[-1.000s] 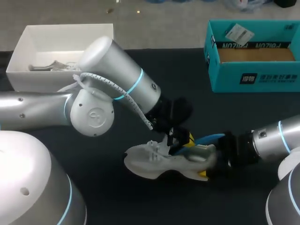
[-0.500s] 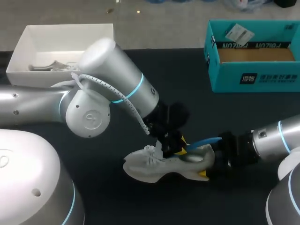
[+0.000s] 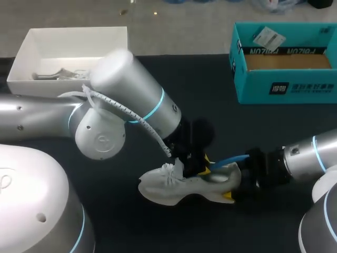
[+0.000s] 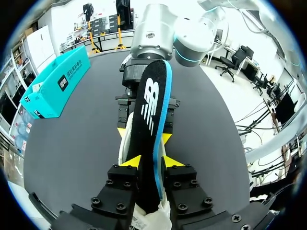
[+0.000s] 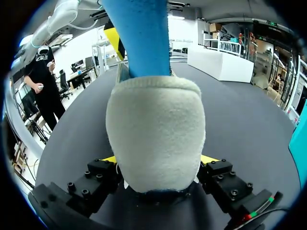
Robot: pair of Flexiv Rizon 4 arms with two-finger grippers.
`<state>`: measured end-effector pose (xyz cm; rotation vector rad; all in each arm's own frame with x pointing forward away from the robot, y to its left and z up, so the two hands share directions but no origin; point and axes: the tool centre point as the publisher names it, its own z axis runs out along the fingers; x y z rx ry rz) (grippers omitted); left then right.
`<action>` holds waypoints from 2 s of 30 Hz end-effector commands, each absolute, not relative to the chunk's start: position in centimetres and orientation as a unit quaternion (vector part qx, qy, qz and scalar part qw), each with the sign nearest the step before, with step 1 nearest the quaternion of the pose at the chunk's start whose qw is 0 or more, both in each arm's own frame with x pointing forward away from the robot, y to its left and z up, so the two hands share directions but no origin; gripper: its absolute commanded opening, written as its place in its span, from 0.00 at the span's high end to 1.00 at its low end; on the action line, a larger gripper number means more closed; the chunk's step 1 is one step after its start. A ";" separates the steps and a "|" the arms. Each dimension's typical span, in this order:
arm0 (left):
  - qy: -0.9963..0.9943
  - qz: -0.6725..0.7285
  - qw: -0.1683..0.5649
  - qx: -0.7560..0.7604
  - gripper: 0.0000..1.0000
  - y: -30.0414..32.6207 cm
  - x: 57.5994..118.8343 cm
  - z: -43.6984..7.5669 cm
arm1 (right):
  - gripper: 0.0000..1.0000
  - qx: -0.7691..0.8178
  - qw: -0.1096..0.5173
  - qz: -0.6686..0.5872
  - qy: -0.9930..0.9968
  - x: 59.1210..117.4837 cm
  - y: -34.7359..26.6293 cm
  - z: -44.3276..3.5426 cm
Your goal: Take the shoe out of the shoebox, open the shoe tongue, remove and reinsert the insole, then place the shoe into the shoebox
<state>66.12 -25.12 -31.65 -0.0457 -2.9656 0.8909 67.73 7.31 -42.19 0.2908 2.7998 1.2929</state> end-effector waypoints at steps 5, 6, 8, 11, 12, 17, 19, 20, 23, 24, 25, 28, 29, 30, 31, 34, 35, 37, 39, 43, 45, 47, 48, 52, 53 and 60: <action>-0.960 0.279 0.021 -0.018 0.68 -26.3 65.7 -33.2 | 1.00 0.094 0.022 0.416 0.904 67.7 7.3 -42.1; -0.961 0.277 0.021 -0.016 0.64 -26.2 65.7 -33.3 | 1.00 0.094 0.022 0.416 0.904 67.7 7.3 -42.1; -0.961 0.276 0.022 -0.012 0.63 -26.2 65.8 -33.5 | 1.00 0.094 0.022 0.416 0.904 67.7 7.3 -42.1; -0.961 0.275 0.020 -0.009 0.83 -26.1 66.0 -33.5 | 1.00 0.094 0.022 0.416 0.904 67.7 7.3 -42.1; -0.961 0.276 0.020 -0.008 1.00 -26.0 66.1 -33.3 | 1.00 0.094 0.022 0.416 0.904 67.7 7.3 -42.1; -0.958 0.286 0.018 -0.005 1.00 -25.4 65.8 -31.7 | 1.00 0.094 0.022 0.416 0.904 67.7 7.3 -42.1; -0.953 0.302 0.020 -0.001 1.00 -25.1 65.8 -30.9 | 1.00 0.094 0.022 0.416 0.904 67.7 7.3 -42.1; -0.953 0.304 0.020 0.000 1.00 -25.0 65.8 -30.5 | 1.00 0.094 0.022 0.416 0.904 67.7 7.3 -42.1; -0.945 0.327 0.026 0.001 1.00 -24.9 66.0 -29.4 | 1.00 0.094 0.022 0.416 0.904 67.7 7.3 -42.1; -0.940 0.339 0.029 0.002 1.00 -25.0 66.0 -29.0 | 1.00 0.094 0.022 0.416 0.904 67.7 7.3 -42.1; -0.934 0.356 0.034 0.001 1.00 -25.0 66.2 -28.5 | 1.00 0.094 0.022 0.416 0.904 67.7 7.3 -42.1; -0.917 0.396 0.039 0.000 1.00 -25.3 66.5 -26.9 | 1.00 0.094 0.022 0.416 0.904 67.7 7.3 -42.1; -0.912 0.408 0.037 -0.002 1.00 -25.4 66.6 -26.2 | 1.00 0.094 0.022 0.416 0.904 67.7 7.3 -42.1; -0.907 0.420 0.035 -0.003 1.00 -25.4 66.6 -25.5 | 1.00 0.094 0.022 0.416 0.904 67.7 7.3 -42.1; -0.902 0.430 0.032 -0.008 1.00 -25.5 66.6 -24.7 | 1.00 0.094 0.022 0.416 0.904 67.7 7.3 -42.1; -0.887 0.460 0.027 -0.016 1.00 -25.5 66.6 -22.3 | 1.00 0.094 0.022 0.416 0.904 67.7 7.3 -42.1; -0.885 0.464 0.025 -0.017 1.00 -25.5 66.6 -21.5 | 1.00 0.094 0.022 0.416 0.904 67.7 7.3 -42.1; -0.877 0.480 0.023 -0.023 1.00 -25.6 66.6 -19.8 | 1.00 0.094 0.022 0.416 0.904 67.7 7.3 -42.1; -0.867 0.497 0.021 -0.034 1.00 -25.8 66.5 -18.2 | 1.00 0.094 0.022 0.416 0.904 67.7 7.3 -42.1; -0.837 0.543 0.033 -0.062 1.00 -26.2 66.3 -14.6 | 1.00 0.094 0.022 0.416 0.904 67.7 7.3 -42.1; -0.821 0.563 0.043 -0.082 1.00 -26.5 66.2 -12.9 | 1.00 0.094 0.022 0.416 0.904 67.7 7.3 -42.1; -0.803 0.585 0.051 -0.099 1.00 -26.7 66.1 -11.4 | 1.00 0.094 0.022 0.416 0.904 67.7 7.3 -42.1; -0.793 0.595 0.060 -0.112 1.00 -26.9 66.0 -10.6 | 1.00 0.094 0.022 0.416 0.904 67.7 7.3 -42.1; -0.789 0.590 0.073 -0.156 1.00 -27.5 65.7 -8.7 | 1.00 0.094 0.022 0.416 0.904 67.7 7.3 -42.1; -0.789 0.590 0.073 -0.156 1.00 -27.5 65.7 -8.7 | 1.00 0.094 0.022 0.416 0.904 67.7 7.3 -42.1; -0.789 0.590 0.073 -0.156 1.00 -27.5 65.7 -8.7 | 1.00 0.094 0.022 0.416 0.904 67.7 7.3 -42.1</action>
